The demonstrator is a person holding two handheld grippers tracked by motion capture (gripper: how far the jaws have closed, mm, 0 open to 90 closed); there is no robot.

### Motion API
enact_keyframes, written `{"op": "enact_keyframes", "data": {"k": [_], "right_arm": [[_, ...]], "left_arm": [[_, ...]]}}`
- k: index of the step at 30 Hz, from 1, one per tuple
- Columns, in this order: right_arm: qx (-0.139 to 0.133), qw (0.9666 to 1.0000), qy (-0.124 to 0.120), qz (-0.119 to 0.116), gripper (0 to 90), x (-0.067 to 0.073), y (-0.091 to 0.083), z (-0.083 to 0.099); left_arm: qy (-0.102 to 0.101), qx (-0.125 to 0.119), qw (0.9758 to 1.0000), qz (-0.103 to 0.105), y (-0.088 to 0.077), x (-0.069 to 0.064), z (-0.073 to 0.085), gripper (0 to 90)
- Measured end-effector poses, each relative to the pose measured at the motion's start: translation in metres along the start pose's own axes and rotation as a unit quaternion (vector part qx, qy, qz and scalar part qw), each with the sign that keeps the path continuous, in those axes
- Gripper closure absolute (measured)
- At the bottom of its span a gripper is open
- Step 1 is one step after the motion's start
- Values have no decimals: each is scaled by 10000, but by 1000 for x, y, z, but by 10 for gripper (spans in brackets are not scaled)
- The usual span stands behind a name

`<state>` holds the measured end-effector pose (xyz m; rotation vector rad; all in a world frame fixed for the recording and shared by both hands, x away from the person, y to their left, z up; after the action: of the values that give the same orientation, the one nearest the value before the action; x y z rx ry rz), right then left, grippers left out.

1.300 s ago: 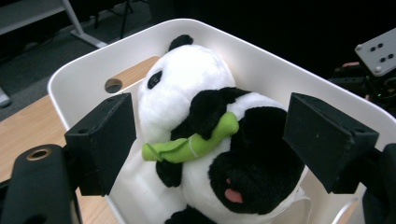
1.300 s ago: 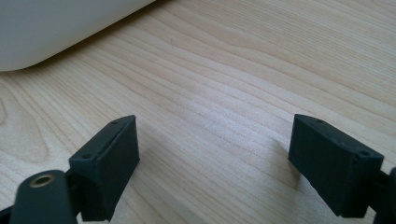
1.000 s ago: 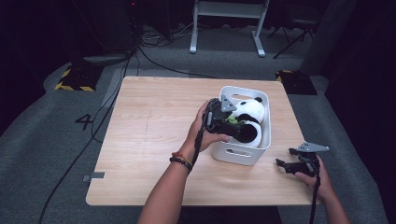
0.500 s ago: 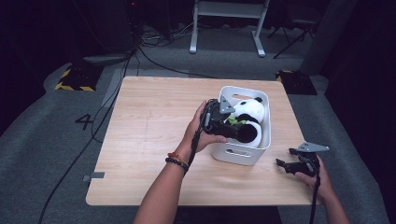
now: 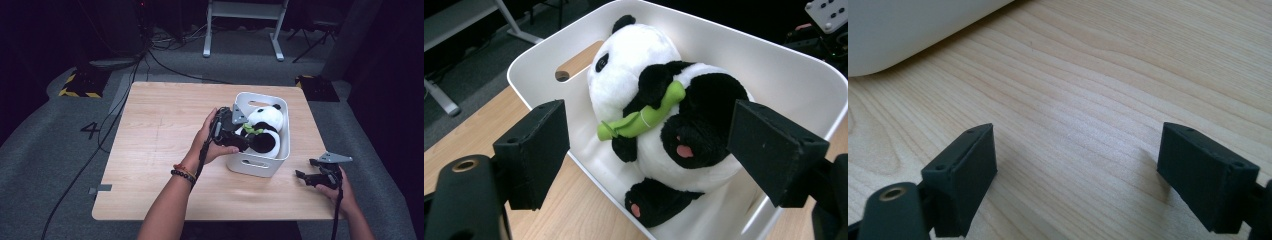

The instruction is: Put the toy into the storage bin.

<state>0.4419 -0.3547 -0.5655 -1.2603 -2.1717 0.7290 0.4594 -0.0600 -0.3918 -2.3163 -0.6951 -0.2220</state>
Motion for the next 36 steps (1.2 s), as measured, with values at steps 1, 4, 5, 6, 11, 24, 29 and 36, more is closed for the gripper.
{"op": "enact_keyframes", "data": {"k": [1,4,5,6,11,24,29,36], "right_arm": [[-2,10000,-1,0,160,0,0,0],[5,10000,-4,-6,160,0,0,0],[-4,10000,20,-3,159,0,0,0],[-3,10000,11,2,159,0,0,0],[-1,10000,-2,4,159,0,0,0],[-9,10000,18,17,159,1,0,0],[-13,10000,20,17,159,1,0,0],[-15,10000,23,16,159,1,0,0]], "left_arm": [[19,-10,10000,-7,-2,-1,0,170],[111,12,9999,12,-5,-3,1,170],[136,6,9999,-1,-5,-4,2,170],[129,18,9999,-10,-5,-4,2,170],[166,167,9997,-1,-6,-4,9,171],[298,388,9988,-21,-17,-4,28,171],[299,593,9978,-18,-20,-5,40,171],[475,764,9959,40,-25,-11,49,172]]}}
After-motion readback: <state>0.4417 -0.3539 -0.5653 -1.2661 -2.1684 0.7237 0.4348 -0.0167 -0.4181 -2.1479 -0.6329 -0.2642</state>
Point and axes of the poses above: each handheld gripper's, and its own axes: y roughly forward along the jaws, z roughly out of its underside, x roughly to its left, the point moved 9 cm from there along y, roughly forward along the jaws, and after that the axes turned 15 degrees about y, right-handed, at the moved point
